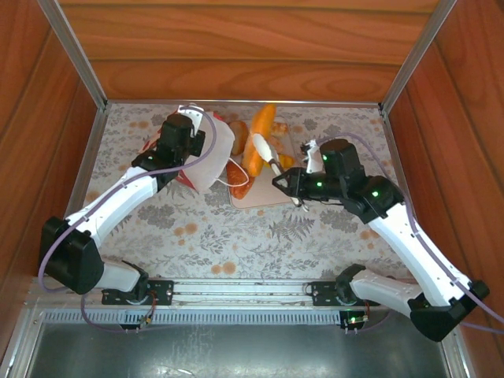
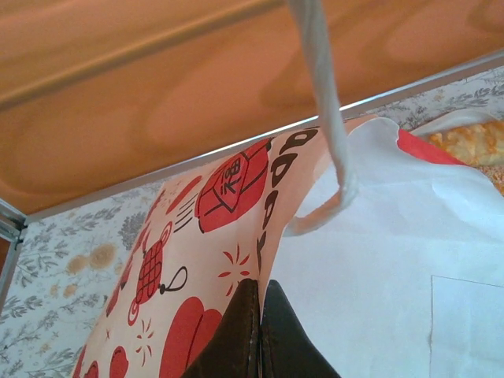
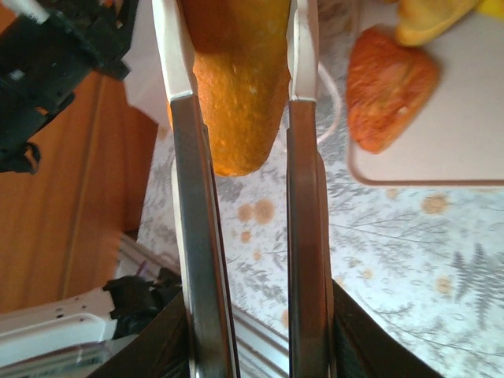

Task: Take the fake bread out of the paper bag

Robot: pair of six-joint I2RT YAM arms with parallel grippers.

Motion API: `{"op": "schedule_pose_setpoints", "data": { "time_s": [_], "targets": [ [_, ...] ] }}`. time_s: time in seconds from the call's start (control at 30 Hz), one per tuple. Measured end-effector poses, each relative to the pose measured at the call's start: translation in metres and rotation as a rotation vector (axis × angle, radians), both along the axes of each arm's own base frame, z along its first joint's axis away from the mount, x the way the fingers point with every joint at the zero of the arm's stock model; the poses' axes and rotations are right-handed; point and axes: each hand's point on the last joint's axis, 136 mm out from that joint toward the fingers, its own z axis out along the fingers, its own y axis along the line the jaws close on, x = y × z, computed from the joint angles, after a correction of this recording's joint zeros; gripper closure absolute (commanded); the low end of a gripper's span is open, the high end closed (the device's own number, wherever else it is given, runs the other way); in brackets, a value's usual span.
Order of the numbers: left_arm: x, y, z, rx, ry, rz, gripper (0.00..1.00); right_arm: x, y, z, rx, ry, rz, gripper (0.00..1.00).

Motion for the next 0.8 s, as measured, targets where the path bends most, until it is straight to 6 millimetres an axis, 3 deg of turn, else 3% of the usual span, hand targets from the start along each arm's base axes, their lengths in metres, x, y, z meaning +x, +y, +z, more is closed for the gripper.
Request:
{"op": "schedule_pose_setpoints", "data": {
  "time_s": [0.2, 0.43, 0.8],
  "targets": [
    [-0.006, 0.014, 0.025, -0.158, -0.014, -0.040, 1.00, 0.005, -0.036, -0.002, -0.111, -0.028, -0.138, 0.94],
    [-0.041, 0.010, 0.057, -0.244, -0.096, -0.197, 1.00, 0.010, -0.056, -0.025, -0.195, 0.003, -0.213, 0.95],
    [-0.099, 0.003, 0.040, -0.205, -0.132, -0.348, 1.00, 0.016, -0.064, -0.034, -0.227, 0.017, -0.250, 0.94]
  ]
}}
